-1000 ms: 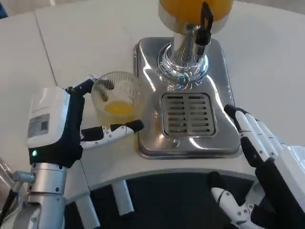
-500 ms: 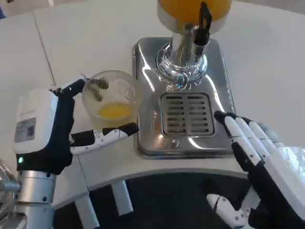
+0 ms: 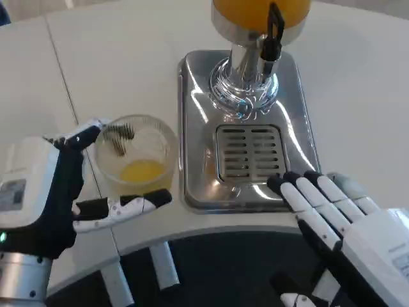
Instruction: Grasp the cup under the faucet to collect the drink, then remove the cup.
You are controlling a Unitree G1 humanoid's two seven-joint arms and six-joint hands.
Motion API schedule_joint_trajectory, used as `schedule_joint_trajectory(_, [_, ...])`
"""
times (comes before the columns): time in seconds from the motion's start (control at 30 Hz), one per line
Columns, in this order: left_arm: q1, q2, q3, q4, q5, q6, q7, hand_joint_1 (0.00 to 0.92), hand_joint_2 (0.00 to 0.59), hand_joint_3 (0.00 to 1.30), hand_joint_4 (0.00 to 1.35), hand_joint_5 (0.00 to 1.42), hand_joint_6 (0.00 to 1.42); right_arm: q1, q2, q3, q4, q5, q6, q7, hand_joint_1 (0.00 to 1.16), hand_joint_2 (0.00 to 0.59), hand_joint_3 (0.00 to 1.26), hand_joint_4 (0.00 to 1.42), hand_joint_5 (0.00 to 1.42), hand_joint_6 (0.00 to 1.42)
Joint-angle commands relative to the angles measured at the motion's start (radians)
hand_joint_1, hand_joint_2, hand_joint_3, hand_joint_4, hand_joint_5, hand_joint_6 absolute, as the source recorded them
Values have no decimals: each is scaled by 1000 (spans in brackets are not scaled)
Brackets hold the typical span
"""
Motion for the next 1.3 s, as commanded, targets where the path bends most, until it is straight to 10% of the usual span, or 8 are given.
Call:
schedule_joint_trajectory(0.03, [38,6,36,-65,-35,-55,-11,706,0,1136,1290,1424,1424,26,-9,-27,22,-14,-51,-44,13,505,0,0,0,0])
schedule_joint_trajectory(1.3, [373,-122,115,-363,-95,-190,-147,712,0,1136,1275,1424,1424,23,26,20,76,-32,-94,-76,0,564,0,0,0,0])
